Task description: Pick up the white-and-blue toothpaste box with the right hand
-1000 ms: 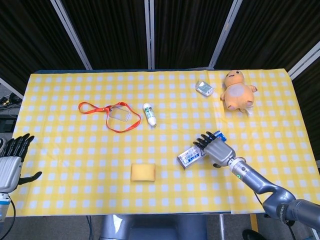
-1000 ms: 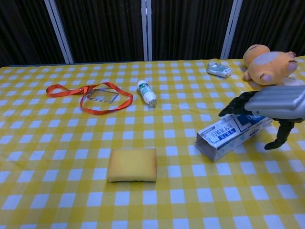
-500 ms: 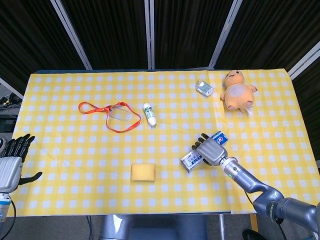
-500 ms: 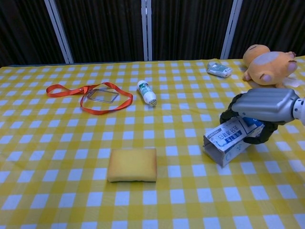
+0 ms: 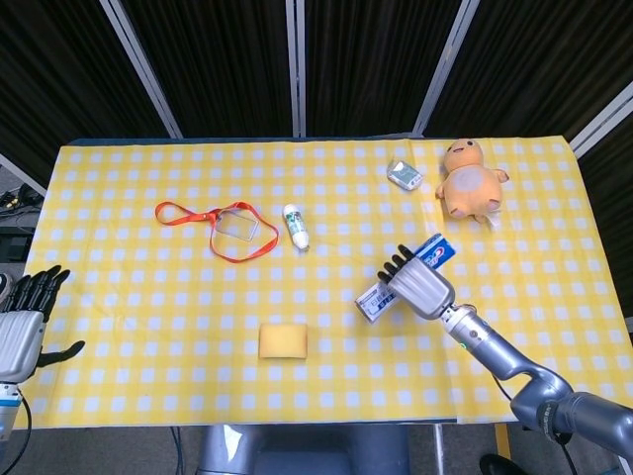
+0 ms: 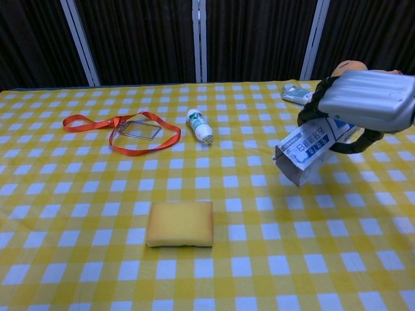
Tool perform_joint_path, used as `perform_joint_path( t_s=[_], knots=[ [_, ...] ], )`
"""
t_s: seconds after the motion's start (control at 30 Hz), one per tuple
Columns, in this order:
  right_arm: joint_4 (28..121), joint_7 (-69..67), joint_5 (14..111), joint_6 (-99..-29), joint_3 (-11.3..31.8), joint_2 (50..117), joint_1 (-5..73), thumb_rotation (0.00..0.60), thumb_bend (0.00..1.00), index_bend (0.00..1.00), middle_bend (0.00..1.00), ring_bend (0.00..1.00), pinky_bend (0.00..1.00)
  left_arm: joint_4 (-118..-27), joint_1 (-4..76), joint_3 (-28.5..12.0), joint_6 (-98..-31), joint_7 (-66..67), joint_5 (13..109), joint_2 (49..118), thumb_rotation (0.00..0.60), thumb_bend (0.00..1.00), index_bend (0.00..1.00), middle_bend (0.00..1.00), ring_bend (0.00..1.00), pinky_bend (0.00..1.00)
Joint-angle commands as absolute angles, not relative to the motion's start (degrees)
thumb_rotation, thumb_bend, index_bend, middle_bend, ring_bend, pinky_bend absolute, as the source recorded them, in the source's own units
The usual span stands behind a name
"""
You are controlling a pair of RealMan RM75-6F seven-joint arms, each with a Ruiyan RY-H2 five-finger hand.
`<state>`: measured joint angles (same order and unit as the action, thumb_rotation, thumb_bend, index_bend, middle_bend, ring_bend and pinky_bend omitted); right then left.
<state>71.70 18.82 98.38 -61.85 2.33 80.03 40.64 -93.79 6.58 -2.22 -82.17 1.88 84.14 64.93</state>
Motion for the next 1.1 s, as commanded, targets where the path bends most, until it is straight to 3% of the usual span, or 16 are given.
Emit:
perform_joint_path(
  t_s=[0.03, 0.23, 0.43, 0.6, 0.93, 1.1],
  knots=[
    [72.6, 34.3, 104.0, -70.2, 4.8, 76.0, 39.9, 0.600, 0.32, 0.41, 0.46, 0.34, 0.25, -94.0, 6.5, -2.2, -82.4, 1.6, 84.4, 64.7, 0.600, 0.00, 0.00, 0.00, 0.00, 0.00],
    [74.1, 51.4, 107.9, -75.4, 8.0, 73.0, 39.6, 0.600, 0.32, 0.38, 0.42, 0.34, 0.25, -94.3, 6.1, -1.9, -83.4, 0.4, 85.4, 64.1, 0.600, 0.00, 0.00, 0.00, 0.00, 0.00],
    [78.8, 62.7, 109.1, -74.9, 9.6, 69.6, 39.3, 0.600, 0.32, 0.33, 0.31, 0.25, 0.16, -94.7, 5.7, -1.6, -84.3, -0.5, 86.5, 63.6, 0.600, 0.00, 0.00, 0.00, 0.00, 0.00],
    [83.3, 70.7, 109.2, -75.0, 11.4, 68.4, 38.7, 0.600, 0.34, 0.32, 0.31, 0.24, 0.14, -94.8, 5.6, -1.4, -84.8, -1.4, 87.2, 63.1, 0.600, 0.00, 0.00, 0.00, 0.00, 0.00],
    [85.9, 74.6, 108.7, -73.4, 12.4, 68.5, 38.5, 0.600, 0.34, 0.34, 0.32, 0.24, 0.14, -94.5, 5.5, -1.5, -84.9, -2.7, 87.4, 62.6, 0.600, 0.00, 0.00, 0.00, 0.00, 0.00],
    [86.0, 67.5, 98.7, -70.9, 13.8, 69.2, 36.4, 0.600, 0.34, 0.34, 0.32, 0.24, 0.14, -94.4, 5.5, -1.5, -84.8, -3.0, 87.3, 62.6, 0.600, 0.00, 0.00, 0.00, 0.00, 0.00]
  ],
)
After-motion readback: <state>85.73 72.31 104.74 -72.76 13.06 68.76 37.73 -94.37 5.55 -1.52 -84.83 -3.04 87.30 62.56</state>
